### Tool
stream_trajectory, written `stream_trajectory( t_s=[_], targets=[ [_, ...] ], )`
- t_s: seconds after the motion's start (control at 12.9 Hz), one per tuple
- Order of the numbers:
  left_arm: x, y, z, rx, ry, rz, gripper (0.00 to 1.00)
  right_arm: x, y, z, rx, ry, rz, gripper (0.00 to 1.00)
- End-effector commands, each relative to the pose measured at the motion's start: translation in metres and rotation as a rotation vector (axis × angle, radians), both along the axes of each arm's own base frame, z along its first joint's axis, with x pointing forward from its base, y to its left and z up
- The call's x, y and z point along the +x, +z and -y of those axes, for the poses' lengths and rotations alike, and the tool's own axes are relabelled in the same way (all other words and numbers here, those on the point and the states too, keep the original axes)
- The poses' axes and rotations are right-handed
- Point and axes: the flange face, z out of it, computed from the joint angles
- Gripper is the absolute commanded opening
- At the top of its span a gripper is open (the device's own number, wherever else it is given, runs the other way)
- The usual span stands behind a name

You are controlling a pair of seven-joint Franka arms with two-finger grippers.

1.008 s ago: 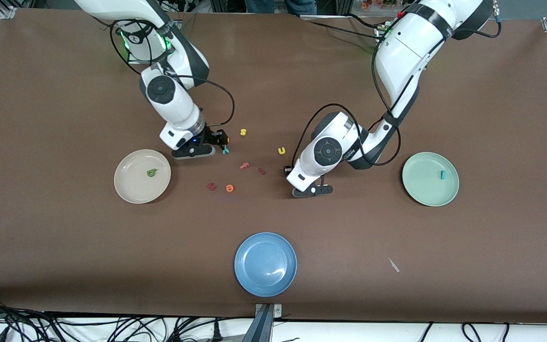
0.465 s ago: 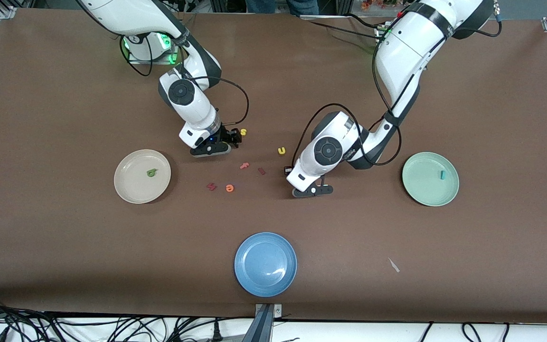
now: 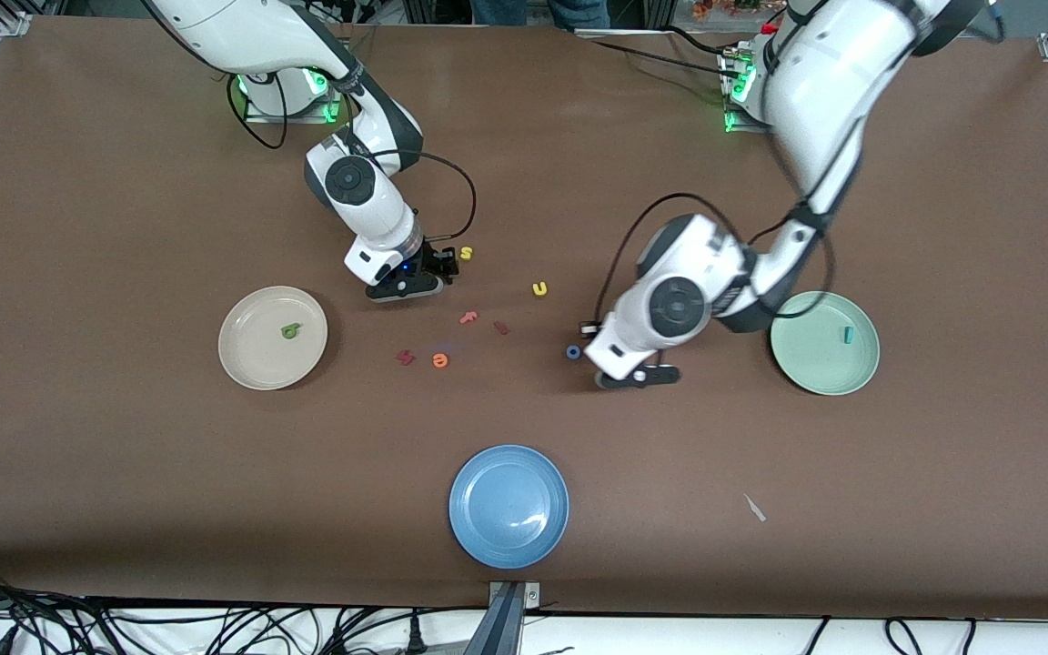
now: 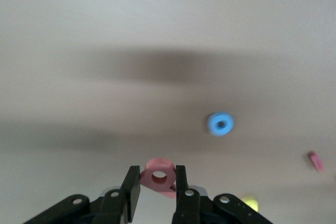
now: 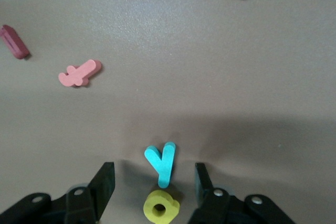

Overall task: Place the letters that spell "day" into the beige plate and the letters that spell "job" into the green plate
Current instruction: 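Grasp the pink a with the left gripper while the right gripper grasps the y, then place the pink a and the cyan y on their plates with both grippers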

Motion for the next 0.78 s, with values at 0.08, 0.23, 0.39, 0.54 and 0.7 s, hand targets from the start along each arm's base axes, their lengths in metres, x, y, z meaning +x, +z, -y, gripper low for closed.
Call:
stream_trajectory(
  t_s=[0.08,0.23,0.39,0.54,0.7],
  targets=[
    [0.013,0.084,-0.121,-0.008,-0.015,-0.057,0.0,-0.004,-0.004,0.001,0.0,0.0,0.013,0.58],
    [0.017,0.076,-0.178,-0.004,-0.05,-0.103,0.03,-0.005,-0.004,0.001,-0.004,0.014,0.018,0.54],
    [0.018,0.046,-0.235,0.017,-0.112,-0.149,0.03,-0.004,-0.005,0.003,-0.008,0.014,0.019,0.47],
    [0.018,0.005,-0.273,0.032,-0.159,-0.197,0.03,-0.004,-0.008,0.003,-0.014,0.029,0.021,0.45],
    [0.015,-0.034,-0.299,0.064,-0.186,-0.246,0.03,-0.003,-0.009,0.006,-0.023,0.038,0.026,0.38]
  ],
)
